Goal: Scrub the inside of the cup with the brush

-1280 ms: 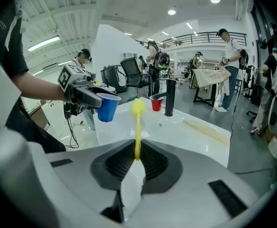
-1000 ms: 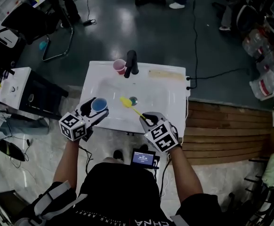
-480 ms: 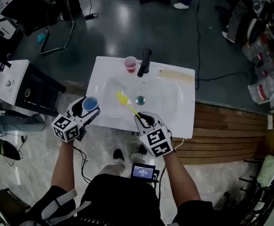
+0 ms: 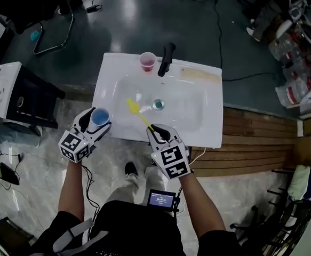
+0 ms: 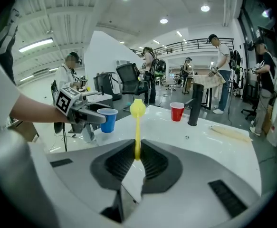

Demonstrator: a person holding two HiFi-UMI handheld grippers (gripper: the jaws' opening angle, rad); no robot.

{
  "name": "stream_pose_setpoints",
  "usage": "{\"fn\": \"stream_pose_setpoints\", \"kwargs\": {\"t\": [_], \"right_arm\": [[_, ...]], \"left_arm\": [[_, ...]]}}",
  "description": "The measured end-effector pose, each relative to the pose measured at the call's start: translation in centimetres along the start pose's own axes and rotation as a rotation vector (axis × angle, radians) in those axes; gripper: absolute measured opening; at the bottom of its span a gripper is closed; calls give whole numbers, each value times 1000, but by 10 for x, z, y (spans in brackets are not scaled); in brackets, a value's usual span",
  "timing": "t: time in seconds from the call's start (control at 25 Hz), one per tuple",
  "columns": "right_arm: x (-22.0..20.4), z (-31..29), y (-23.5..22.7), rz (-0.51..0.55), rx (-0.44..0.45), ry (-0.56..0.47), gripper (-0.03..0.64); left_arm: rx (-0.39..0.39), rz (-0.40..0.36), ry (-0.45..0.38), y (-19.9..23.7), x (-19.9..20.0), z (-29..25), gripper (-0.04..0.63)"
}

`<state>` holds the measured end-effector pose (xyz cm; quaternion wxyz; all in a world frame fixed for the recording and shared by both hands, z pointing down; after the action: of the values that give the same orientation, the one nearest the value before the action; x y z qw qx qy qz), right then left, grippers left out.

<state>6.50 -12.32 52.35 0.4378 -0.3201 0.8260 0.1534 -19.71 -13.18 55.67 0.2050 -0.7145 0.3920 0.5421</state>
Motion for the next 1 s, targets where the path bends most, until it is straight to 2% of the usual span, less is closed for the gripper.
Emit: {"fn": "stream_pose_setpoints", "kwargs": {"t": [0.24, 0.64, 1.0], "right_arm": [[-8, 1, 5, -7, -27, 16, 41], [-10, -1, 11, -17, -54, 25, 41], [-12, 0, 13, -26, -69, 32, 41]], "left_arm": [[0, 0, -30, 2, -18, 1, 362], [-14, -12, -25, 3, -33, 8, 362], [-50, -84, 14, -6, -32, 6, 362]]}}
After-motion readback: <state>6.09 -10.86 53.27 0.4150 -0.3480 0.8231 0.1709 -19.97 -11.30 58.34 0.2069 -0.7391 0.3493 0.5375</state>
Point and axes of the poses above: the fingertips, and each gripper's own axes: z backward along the fingers, y to its left, x out of its top, the point moved 7 cm from there along z, backward along the fingers, and after that the axes turned 2 degrees about z, right-handed, at the moved point
